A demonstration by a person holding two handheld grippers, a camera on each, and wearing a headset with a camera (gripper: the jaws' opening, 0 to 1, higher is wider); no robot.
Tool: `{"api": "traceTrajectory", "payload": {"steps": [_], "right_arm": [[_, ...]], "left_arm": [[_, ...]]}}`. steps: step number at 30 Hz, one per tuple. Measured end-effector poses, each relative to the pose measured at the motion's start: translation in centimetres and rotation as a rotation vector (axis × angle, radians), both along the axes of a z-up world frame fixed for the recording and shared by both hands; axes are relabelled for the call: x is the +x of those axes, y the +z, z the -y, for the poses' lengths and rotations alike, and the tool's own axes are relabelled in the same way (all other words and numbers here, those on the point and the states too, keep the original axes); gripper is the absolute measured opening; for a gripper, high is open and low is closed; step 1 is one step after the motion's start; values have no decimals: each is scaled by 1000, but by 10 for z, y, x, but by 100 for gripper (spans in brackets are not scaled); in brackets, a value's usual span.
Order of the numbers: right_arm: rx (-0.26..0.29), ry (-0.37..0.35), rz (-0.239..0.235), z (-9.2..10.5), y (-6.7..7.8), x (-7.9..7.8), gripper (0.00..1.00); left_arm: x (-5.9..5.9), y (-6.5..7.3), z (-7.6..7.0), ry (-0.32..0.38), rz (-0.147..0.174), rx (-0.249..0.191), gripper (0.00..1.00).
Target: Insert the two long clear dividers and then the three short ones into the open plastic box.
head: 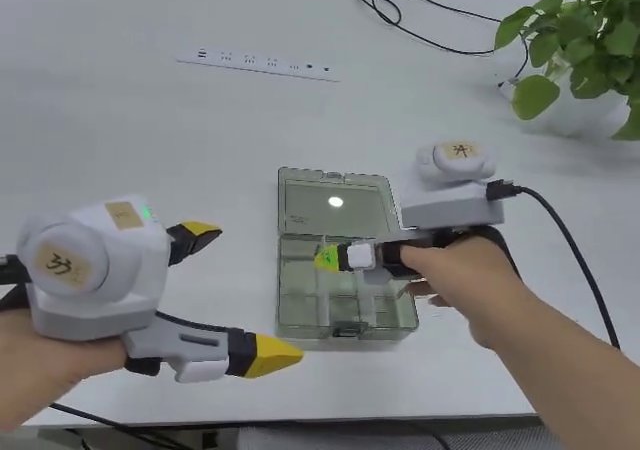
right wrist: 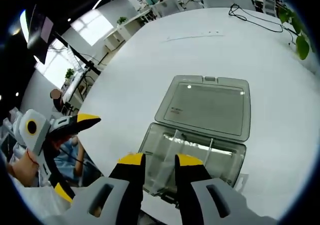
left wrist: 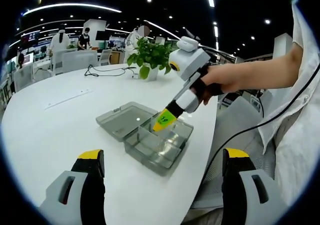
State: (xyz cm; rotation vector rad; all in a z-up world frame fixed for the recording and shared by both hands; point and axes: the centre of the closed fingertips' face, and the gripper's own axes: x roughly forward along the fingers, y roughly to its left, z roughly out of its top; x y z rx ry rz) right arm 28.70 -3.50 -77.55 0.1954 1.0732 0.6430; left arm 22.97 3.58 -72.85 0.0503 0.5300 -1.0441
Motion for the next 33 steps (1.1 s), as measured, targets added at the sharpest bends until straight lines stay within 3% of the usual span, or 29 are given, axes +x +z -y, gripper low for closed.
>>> {"api": "traceTrajectory", "payload": {"steps": [9, 19, 27, 33], "right_arm": [[57, 65, 71, 7, 25, 0, 31], [103, 194, 178, 20, 53, -7, 40], [67, 322, 244, 37, 58, -17, 53], [10, 405, 273, 57, 53, -19, 58]], "left_arm": [[-1, 8, -2, 33, 7, 6, 100], [-2, 17, -2, 53, 17, -7, 100], [-3, 22, 2, 46, 27, -23, 100], [0, 19, 1, 37, 9, -21, 100]]}}
